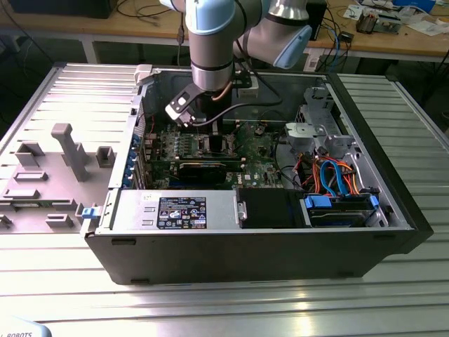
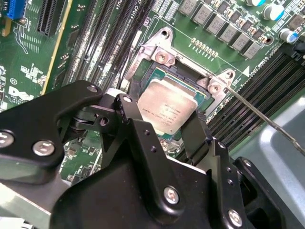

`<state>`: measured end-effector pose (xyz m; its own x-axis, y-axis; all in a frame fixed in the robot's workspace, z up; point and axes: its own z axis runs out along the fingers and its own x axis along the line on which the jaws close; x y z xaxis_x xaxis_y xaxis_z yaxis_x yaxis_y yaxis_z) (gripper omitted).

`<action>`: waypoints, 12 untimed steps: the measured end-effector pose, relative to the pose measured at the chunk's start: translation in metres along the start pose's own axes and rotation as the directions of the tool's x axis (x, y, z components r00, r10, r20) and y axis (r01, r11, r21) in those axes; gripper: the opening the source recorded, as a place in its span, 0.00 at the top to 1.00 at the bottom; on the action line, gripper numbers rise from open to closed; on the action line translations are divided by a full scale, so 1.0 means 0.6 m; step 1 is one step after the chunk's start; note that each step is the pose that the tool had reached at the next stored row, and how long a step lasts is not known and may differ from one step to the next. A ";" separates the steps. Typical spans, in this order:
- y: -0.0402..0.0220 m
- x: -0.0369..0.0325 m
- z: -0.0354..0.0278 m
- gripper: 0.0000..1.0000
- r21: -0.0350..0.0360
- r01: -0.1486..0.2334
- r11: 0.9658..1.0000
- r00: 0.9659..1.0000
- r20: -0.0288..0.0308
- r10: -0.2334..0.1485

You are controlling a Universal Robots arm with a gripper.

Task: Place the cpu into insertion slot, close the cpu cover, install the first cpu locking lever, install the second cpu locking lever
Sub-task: 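Place the cpu into insertion slot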

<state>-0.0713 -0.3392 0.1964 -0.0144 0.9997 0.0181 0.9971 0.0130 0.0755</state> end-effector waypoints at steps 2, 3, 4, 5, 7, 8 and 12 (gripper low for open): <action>0.000 0.000 -0.002 0.38 0.000 0.000 1.000 1.000 0.000 0.000; 0.000 0.000 -0.004 0.38 0.001 0.000 1.000 1.000 0.000 0.000; 0.000 0.000 -0.006 0.38 0.001 0.000 1.000 1.000 0.000 0.000; 0.001 0.000 -0.008 0.38 0.002 0.000 1.000 1.000 0.000 0.000; 0.001 0.000 -0.012 0.38 0.003 0.000 1.000 1.000 0.000 0.000; 0.001 0.000 -0.014 0.38 0.004 0.000 1.000 1.000 0.000 0.000; 0.002 0.000 -0.024 0.38 0.008 0.000 1.000 1.000 0.000 0.000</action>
<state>-0.0713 -0.3392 0.2109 -0.0143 0.9997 0.0185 0.9976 0.0130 0.0676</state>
